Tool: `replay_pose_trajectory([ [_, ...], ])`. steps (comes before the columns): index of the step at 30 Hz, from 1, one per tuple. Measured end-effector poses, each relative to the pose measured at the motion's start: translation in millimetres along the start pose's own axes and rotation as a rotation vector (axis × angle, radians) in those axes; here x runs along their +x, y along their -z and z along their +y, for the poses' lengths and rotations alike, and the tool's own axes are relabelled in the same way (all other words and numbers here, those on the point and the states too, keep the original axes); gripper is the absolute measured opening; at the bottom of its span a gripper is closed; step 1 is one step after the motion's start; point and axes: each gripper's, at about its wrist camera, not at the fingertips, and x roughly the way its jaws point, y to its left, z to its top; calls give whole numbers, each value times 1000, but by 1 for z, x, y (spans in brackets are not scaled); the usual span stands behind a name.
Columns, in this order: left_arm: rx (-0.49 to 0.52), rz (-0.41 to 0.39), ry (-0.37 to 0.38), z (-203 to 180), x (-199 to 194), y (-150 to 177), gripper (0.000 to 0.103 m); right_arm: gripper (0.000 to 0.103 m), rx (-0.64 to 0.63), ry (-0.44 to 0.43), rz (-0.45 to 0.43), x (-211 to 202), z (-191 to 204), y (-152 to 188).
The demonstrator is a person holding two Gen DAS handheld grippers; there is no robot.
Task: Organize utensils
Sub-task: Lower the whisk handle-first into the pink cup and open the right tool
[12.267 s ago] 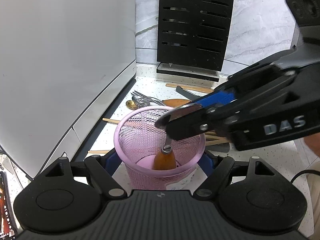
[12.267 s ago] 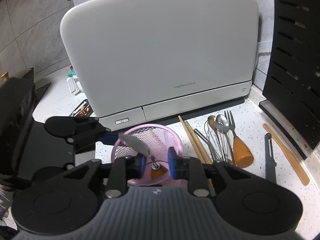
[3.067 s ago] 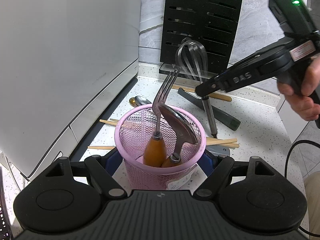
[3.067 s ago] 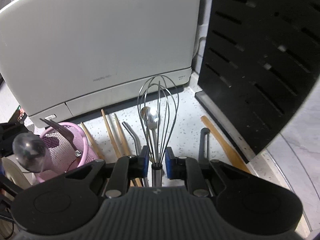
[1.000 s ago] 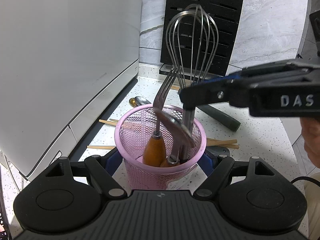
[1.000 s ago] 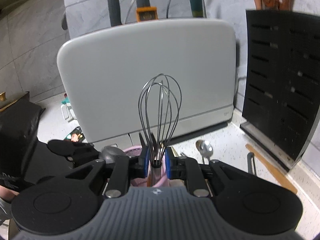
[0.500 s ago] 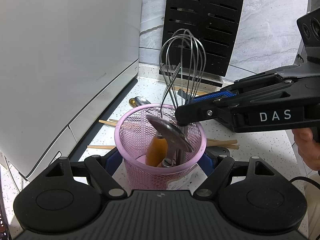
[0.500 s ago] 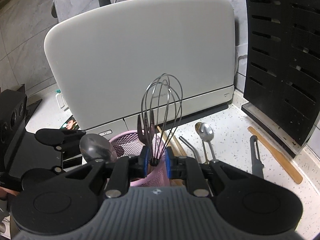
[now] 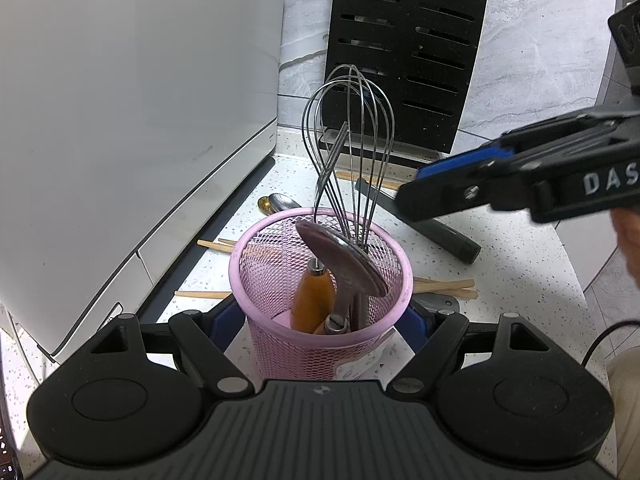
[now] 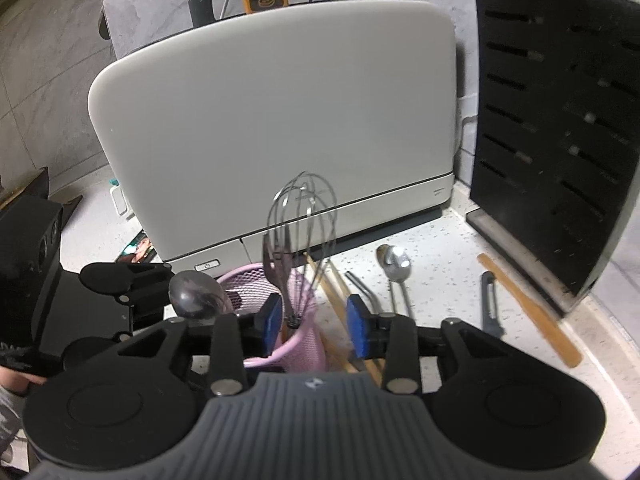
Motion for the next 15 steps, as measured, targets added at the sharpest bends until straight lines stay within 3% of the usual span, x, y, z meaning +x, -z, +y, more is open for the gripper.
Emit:
replay_pose_trajectory([
  [6,-1,1,-1,0,0,0,92,35,11,57,47,-12,-19,-7],
  [10,0,2,-3,-1,0,0,92,35,7,139,88,-14,-36,-14],
  [15,0,2,-2,-1,0,0,92,26,33,199,185,2,-62,-22],
])
